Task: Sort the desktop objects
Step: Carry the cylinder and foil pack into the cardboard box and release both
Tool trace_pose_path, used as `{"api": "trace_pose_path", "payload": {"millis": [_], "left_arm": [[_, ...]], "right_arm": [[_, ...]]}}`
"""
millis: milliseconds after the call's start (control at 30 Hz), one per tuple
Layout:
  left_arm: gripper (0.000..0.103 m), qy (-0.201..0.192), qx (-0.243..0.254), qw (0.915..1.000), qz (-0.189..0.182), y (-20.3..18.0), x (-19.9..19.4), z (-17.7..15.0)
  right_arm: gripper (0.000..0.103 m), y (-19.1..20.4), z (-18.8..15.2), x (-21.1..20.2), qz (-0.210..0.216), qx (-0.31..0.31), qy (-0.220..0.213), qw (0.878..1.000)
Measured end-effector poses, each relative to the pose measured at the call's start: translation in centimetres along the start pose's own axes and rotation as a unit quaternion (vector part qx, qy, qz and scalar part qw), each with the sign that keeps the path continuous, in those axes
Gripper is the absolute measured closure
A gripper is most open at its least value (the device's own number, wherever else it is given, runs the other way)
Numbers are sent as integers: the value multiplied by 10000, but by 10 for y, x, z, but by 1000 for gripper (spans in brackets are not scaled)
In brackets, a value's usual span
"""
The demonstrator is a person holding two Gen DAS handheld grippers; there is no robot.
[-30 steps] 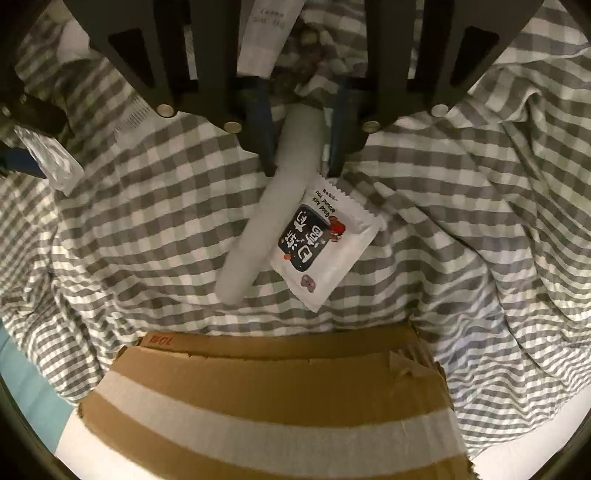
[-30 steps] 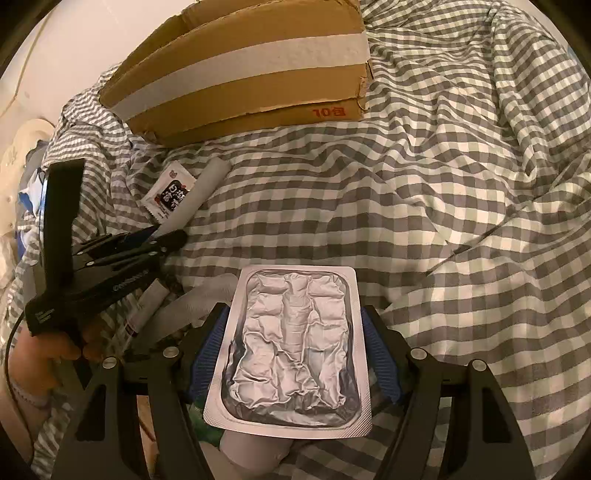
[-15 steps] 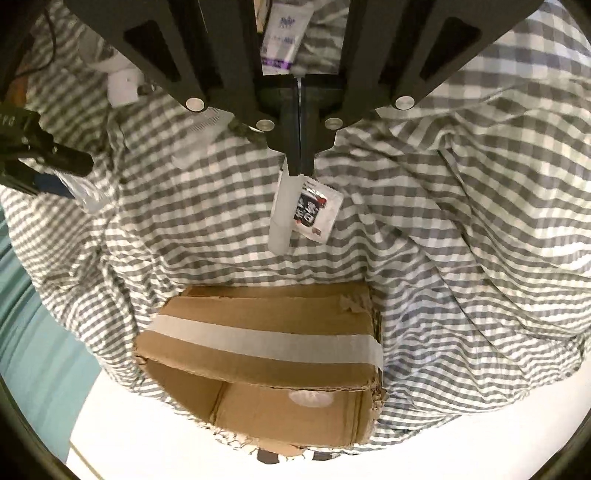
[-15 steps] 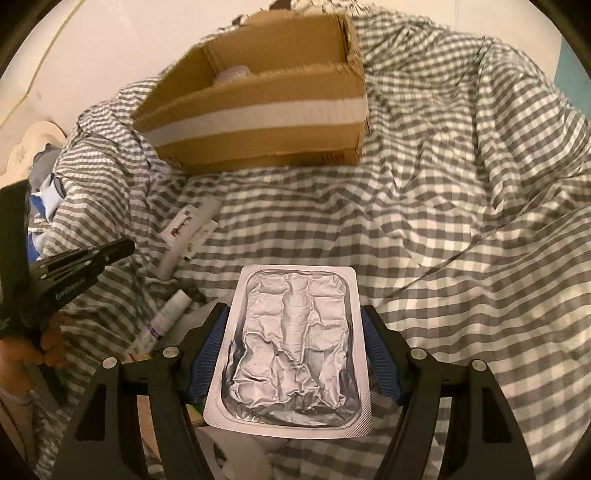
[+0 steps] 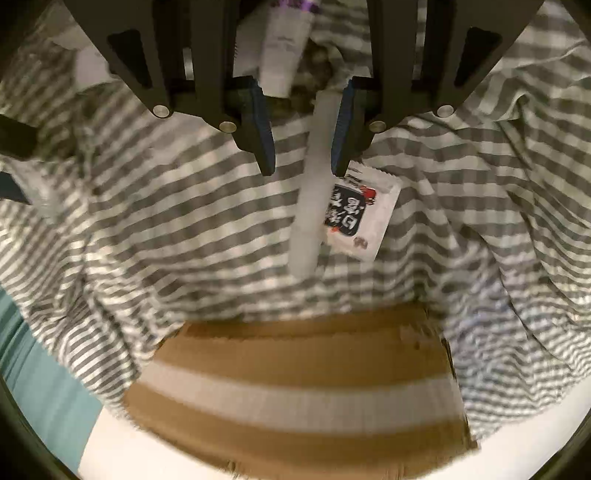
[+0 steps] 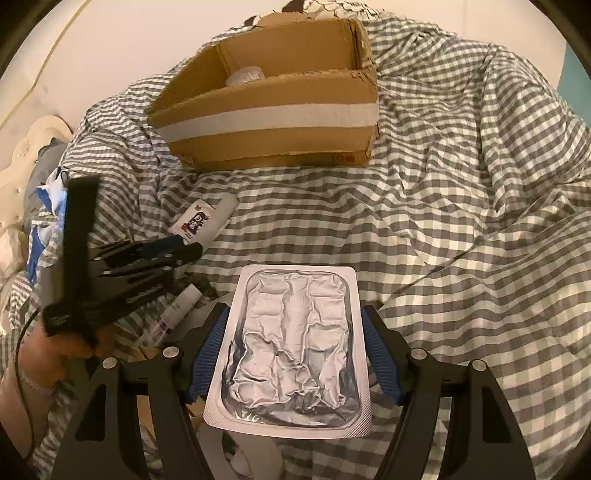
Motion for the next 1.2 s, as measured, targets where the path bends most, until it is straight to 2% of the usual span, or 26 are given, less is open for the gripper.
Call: {"api": "trace_pose_path", "payload": {"millis": [33,100,200,333,467,500,600,633,767,800,833,933,1067,1200], "left_arm": [[75,49,-46,10000,31,3,4,-2],[98,89,-138,9999,-29,6,6,-3],[103,-41,-136,9998,-146,3,-7,0],[103,-150,-122,9993,-324,-3,-24,5],[100,-166,-67,9998,14,5,-18,4],[99,-154,-100,9998,1,7,-14,3],[77,95,-103,9998,134,10,-1,-4],[76,177,-128,9996,170,12,2,-8],[77,323,-166,9993,87,12,2,-16],[86,319,-159,9993,91,12,1,-16],[89,302,-145,9994,102,12,-2,-15],[93,216,-180,9996,0,11,-15,-12],[93,-218,-279,9986,-382,3,-54,6],[93,-698,-281,9958,-531,-4,-90,34]], "right_arm": [[33,-2,-1,2,5,29,24,10000],[33,-7,-2,7,10,101,56,9999],[33,-9,1,8,60,150,9,9999],[33,-5,8,5,112,136,-74,9998],[33,-1,10,-2,156,75,-111,9998],[33,1,10,-4,164,50,-112,9998],[33,4,8,-7,186,-6,-102,9998],[33,5,8,-8,189,-13,-100,9998],[33,5,9,-10,188,-27,-103,9998],[33,5,9,-10,183,-24,-107,9998],[33,5,10,-11,181,-25,-114,9998],[33,4,12,-14,168,-38,-143,9997],[33,3,17,-19,191,-39,-206,9996],[33,7,30,-24,282,-70,-319,9991]]}}
Point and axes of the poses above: each gripper's, at about its wrist camera, not at the fingertips, and x roughly the way its jaws point, y to its left, z to its top, the point moved 7 cm from there along x, roughly the way its jaws point, and after that the axes turned 14 degrees about -y, right-handed, at the moved point
